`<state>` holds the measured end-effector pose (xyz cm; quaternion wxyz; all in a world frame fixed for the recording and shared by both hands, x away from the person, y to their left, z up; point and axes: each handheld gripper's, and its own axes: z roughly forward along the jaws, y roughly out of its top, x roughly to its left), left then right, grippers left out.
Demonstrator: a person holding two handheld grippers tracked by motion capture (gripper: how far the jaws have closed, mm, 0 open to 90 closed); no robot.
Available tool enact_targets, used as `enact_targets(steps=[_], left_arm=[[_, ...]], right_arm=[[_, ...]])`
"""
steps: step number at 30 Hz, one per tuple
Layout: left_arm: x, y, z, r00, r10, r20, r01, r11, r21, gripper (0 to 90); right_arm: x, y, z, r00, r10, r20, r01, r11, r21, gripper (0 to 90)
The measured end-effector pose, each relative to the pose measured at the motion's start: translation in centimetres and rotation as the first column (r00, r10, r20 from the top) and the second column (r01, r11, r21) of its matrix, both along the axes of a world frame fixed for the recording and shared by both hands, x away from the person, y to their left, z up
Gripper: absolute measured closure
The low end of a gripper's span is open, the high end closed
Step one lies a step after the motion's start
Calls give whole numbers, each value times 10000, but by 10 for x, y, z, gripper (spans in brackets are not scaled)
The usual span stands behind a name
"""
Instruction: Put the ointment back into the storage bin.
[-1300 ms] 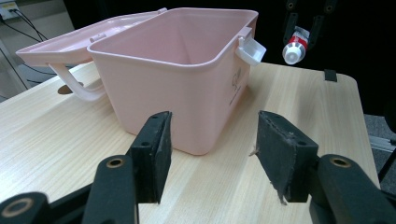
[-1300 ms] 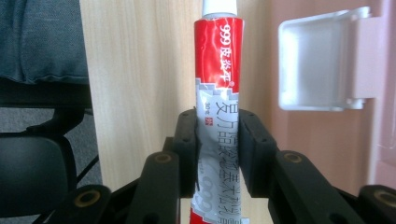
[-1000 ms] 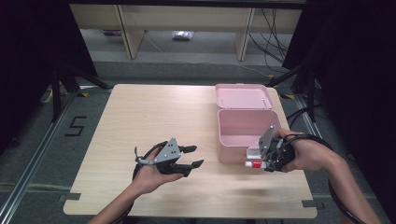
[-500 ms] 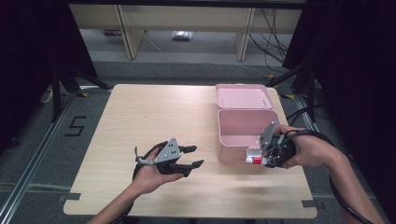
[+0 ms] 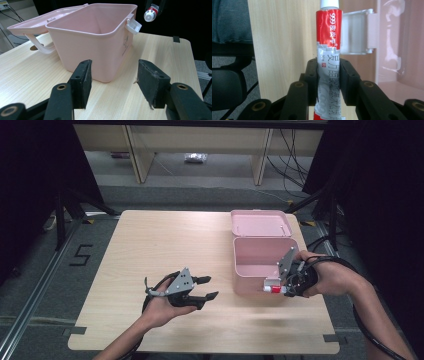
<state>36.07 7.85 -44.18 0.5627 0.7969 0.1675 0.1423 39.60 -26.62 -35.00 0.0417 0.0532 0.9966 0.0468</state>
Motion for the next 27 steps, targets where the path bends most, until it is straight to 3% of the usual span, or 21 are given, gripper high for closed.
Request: enact_targets(steps=[2,4,8,9,13,14,15,16,17,18,19,22,23,26,27], left_arm=[[0,-1,-1,10000,15,-22,-15,10000,-8,447],[0,-1,-3,10000,-72,-41,72,10000,-48,447],[0,-1,-3,10000,-41,-50,41,10000,57,447],[0,-1,-3,10000,-52,-42,52,10000,-8,447],[0,0,-2,10000,-24,-47,24,10000,59,445],[0,0,-3,10000,-12,-66,13,10000,49,445],[0,0,-3,10000,-4,-79,4,10000,32,445],[0,0,-3,10000,-6,-80,6,10000,36,444],[0,0,-3,10000,-15,-80,15,10000,42,444],[0,0,-2,10000,-23,-79,23,10000,52,444],[0,0,-2,10000,-19,-73,19,10000,50,444],[1,0,-2,10000,-25,-66,25,10000,-18,443],[1,0,-2,10000,4,-89,-4,10000,30,443],[1,0,-2,10000,-2,-82,3,10000,33,443],[2,0,-2,9999,-76,-67,75,9999,-67,443]], right_arm=[[1,0,0,10000,-44,18,44,10000,-59,719],[4,0,1,9995,317,-24,-317,9995,-63,719],[3,0,2,9999,-115,-13,115,9999,0,719],[7,1,2,9994,348,30,-348,9994,40,719],[7,1,4,9995,291,74,-291,9996,58,719],[6,1,4,10000,51,50,-52,10000,32,719],[7,1,5,9996,288,46,-289,9995,126,719],[5,2,5,9997,-237,-95,238,9996,138,719],[8,2,6,9997,232,4,-232,9996,164,719],[6,2,6,9999,-135,-18,135,9998,148,719],[11,2,6,9986,519,97,-521,9985,190,720],[9,2,8,9999,-139,0,139,9998,174,720],[12,2,8,9998,205,77,-206,9996,172,719],[15,1,10,9986,442,278,-445,9990,102,719],[13,1,10,9999,-73,107,73,10000,49,719]])
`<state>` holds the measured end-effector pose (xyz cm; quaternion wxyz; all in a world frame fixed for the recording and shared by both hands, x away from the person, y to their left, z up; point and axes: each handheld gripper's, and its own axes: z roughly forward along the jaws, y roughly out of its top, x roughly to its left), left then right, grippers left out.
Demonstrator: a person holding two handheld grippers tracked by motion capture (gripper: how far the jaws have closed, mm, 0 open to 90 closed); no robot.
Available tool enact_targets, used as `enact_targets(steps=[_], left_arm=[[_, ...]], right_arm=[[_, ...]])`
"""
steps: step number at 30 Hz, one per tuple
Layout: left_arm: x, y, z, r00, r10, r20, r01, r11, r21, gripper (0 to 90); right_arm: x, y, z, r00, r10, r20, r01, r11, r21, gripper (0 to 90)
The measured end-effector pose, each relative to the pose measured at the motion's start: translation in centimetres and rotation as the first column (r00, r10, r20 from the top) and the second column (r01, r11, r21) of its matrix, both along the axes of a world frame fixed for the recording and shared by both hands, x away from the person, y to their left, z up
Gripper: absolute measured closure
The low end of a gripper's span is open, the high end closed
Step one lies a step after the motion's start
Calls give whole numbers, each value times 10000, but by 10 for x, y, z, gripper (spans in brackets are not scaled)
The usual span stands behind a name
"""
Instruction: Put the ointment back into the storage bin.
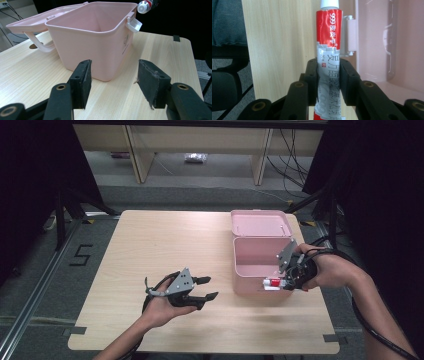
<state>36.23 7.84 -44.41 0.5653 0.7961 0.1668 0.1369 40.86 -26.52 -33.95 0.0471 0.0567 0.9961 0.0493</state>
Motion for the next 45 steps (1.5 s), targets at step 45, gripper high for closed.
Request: enact_targets(steps=[45], left_arm=[[0,-1,1,10000,19,-4,-19,9999,142,443]], right_arm=[[29,6,11,9982,534,266,-529,9984,-175,719]])
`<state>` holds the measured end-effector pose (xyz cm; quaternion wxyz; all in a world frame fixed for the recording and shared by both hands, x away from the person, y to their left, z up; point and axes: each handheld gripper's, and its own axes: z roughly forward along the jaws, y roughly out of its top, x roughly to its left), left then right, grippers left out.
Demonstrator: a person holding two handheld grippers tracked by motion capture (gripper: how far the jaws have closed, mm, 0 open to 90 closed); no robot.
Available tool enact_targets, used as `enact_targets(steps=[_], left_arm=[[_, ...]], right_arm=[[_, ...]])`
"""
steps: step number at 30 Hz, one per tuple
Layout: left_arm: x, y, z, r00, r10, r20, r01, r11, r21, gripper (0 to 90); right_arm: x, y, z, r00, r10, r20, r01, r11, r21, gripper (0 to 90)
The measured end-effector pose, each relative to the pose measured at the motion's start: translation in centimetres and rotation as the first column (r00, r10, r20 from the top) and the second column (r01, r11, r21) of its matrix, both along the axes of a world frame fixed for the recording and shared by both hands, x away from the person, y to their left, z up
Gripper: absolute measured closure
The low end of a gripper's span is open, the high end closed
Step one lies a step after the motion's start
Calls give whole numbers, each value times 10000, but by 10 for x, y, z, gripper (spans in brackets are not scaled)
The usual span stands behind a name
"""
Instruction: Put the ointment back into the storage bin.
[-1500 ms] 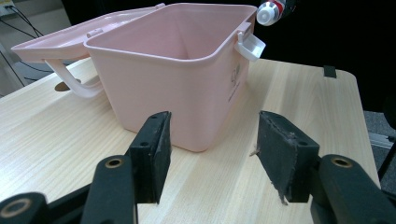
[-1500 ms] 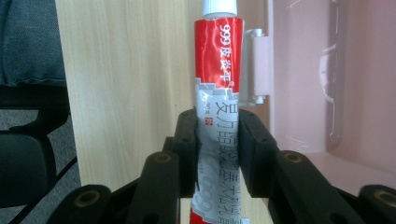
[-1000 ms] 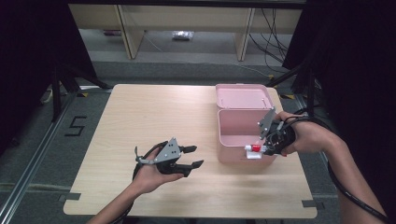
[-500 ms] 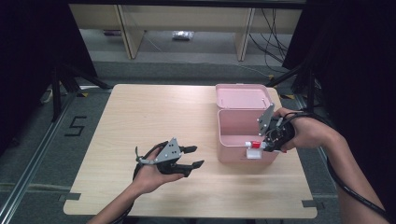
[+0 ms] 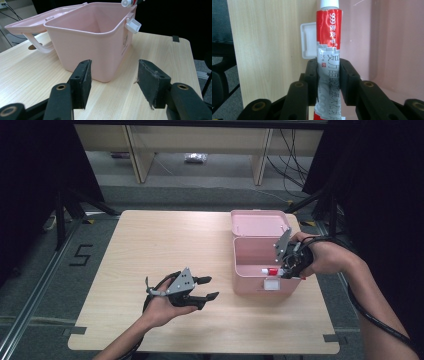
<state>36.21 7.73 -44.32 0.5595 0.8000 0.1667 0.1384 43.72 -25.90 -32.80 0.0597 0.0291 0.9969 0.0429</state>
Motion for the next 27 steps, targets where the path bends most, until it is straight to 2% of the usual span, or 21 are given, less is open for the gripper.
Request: enact_targets(steps=[1,2,3,5,6,7,8,9,10,12,13,14,15,16,17,19,20,21,22,26,27], left_arm=[[0,0,0,10000,-8,1,8,10000,11,443],[0,0,0,10000,2,-17,-2,10000,-1,443],[0,0,0,10000,0,-32,0,10000,-12,443],[0,0,0,10000,3,-25,-3,10000,-6,443],[0,0,0,10000,-7,-14,7,10000,0,443],[0,0,0,10000,-3,-10,3,10000,5,443],[0,0,0,10000,-18,2,18,10000,15,443],[1,0,1,10000,-15,8,15,10000,18,443],[1,0,1,10000,-10,6,10,10000,17,443],[1,0,1,10000,-25,4,25,10000,27,443],[1,0,1,10000,-33,-1,33,10000,41,443],[0,0,0,10000,-32,-8,32,10000,29,443],[1,0,0,10000,-33,-15,33,10000,31,443],[1,0,0,10000,-30,-18,30,10000,33,443],[1,0,0,10000,-18,-26,18,10000,34,443],[0,0,0,10000,-32,-24,32,10000,45,443],[0,0,0,10000,-33,-37,34,10000,40,443],[0,0,0,10000,-32,-42,32,10000,32,443],[1,0,0,10000,-31,-39,31,10000,39,443],[1,0,0,10000,-27,-30,27,10000,39,443],[1,0,0,10000,-23,-31,23,10000,33,442]], right_arm=[[2,1,-1,9996,272,14,-272,9996,93,719],[3,0,-1,9997,253,17,-253,9997,64,719],[0,1,-1,9996,-267,-61,268,9996,82,719],[3,1,-2,10000,51,-33,-50,9999,149,719],[3,0,-2,9998,-153,-97,153,9999,8,719],[6,1,-2,9996,279,34,-279,9996,72,719],[8,1,-3,9993,385,7,-385,9989,266,719],[8,0,-2,9998,176,-31,-176,9998,24,719],[10,0,-2,9992,378,108,-379,9993,60,719],[11,1,-3,9990,443,33,-443,9988,217,719],[11,1,-3,9993,380,30,-381,9992,153,719],[9,1,-2,10000,-29,-46,30,10000,67,719],[11,1,-2,9998,186,37,-186,9997,140,719],[10,1,-2,9999,-123,-32,124,9999,22,719],[13,1,-3,9994,343,87,-344,9993,168,719],[14,1,-3,9993,365,126,-367,9992,151,719],[12,1,-3,10000,-62,-19,62,10000,66,719],[16,2,-4,9985,536,81,-538,9983,233,719],[17,2,-4,9975,692,102,-695,9972,262,718],[17,3,-4,9992,399,75,-400,9990,221,719],[20,4,-4,9976,690,99,-693,9972,280,719]])
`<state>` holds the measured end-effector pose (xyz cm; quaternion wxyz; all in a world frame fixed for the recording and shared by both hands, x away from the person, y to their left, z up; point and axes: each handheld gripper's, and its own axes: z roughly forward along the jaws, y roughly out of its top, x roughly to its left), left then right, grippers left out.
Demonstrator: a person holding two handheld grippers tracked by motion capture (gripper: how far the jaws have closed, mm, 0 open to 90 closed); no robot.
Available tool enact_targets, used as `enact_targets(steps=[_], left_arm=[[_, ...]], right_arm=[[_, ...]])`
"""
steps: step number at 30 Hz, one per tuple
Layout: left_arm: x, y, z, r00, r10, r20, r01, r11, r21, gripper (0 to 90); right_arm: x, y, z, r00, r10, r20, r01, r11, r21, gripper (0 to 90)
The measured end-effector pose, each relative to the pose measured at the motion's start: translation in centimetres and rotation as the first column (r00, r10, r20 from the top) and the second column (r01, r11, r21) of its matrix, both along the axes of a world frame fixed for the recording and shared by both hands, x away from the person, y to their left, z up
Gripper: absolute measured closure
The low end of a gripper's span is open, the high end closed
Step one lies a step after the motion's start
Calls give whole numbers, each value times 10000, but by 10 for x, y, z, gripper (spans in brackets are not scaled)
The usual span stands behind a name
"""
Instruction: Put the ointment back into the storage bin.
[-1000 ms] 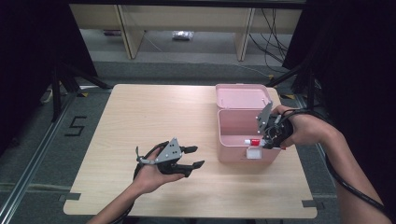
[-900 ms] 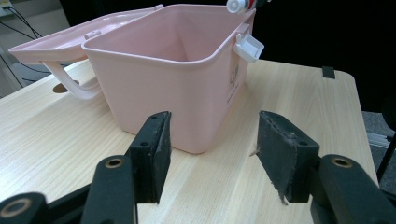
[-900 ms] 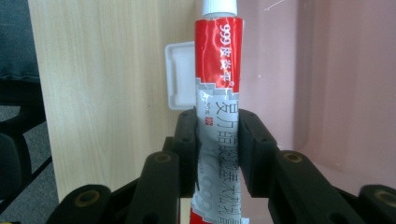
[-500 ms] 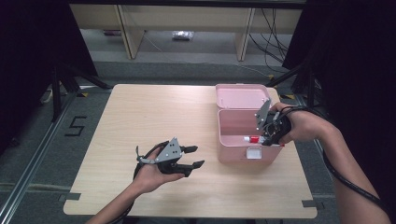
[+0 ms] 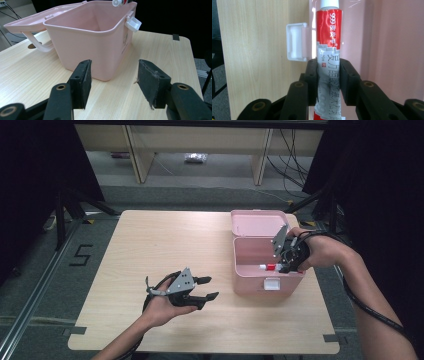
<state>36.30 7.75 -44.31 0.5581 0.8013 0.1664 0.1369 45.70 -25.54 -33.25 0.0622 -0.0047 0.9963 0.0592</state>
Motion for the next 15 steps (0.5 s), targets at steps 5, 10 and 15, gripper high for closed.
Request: enact_targets(steps=[5,10,15], left_arm=[[0,0,0,10000,22,-6,-22,10000,-7,443],[0,0,-2,10000,-14,-18,14,10000,-41,442],[0,0,-2,10000,0,-29,0,10000,2,442]], right_arm=[[1,1,-2,9997,-221,-72,220,9997,-61,719],[4,2,-6,9996,-163,-221,160,9998,-126,719],[8,2,-10,9992,-287,-290,283,9995,-165,719]])
